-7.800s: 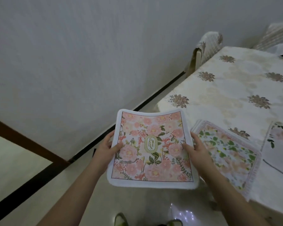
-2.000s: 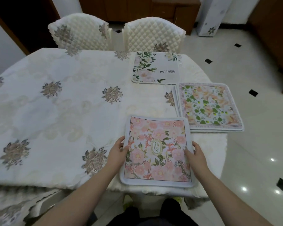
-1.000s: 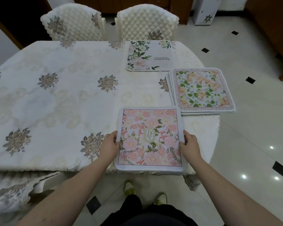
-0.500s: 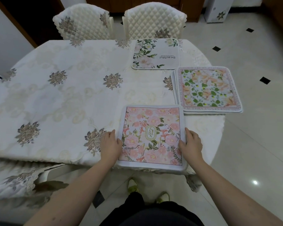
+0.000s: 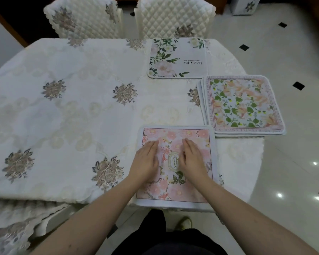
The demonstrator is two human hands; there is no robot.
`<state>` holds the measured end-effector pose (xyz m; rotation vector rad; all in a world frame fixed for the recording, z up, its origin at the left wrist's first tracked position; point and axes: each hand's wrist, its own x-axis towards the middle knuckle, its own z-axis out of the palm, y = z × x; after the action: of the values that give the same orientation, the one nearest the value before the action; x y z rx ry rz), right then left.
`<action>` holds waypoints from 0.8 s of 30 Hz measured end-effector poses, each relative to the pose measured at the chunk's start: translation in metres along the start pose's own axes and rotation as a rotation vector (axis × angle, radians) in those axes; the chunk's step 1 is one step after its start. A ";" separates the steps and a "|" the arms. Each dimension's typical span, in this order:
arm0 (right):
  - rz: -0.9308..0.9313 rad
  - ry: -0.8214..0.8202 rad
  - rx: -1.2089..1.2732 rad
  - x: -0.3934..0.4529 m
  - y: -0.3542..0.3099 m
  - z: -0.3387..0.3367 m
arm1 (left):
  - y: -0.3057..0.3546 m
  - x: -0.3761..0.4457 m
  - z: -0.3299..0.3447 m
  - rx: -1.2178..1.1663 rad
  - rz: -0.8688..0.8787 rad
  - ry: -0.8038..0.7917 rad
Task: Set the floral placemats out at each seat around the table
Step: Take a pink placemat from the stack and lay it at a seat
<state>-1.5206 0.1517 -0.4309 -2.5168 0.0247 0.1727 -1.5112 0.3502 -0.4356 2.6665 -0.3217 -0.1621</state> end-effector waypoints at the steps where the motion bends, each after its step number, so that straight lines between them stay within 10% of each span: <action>1: -0.003 0.001 -0.010 0.009 -0.007 0.004 | 0.001 0.011 0.001 -0.006 0.030 -0.017; 24: -0.078 -0.106 -0.467 0.064 -0.001 0.026 | -0.010 0.069 0.027 0.189 0.128 -0.151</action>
<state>-1.4600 0.1691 -0.4598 -2.9629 -0.1750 0.3097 -1.4475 0.3302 -0.4685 2.8145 -0.5816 -0.3076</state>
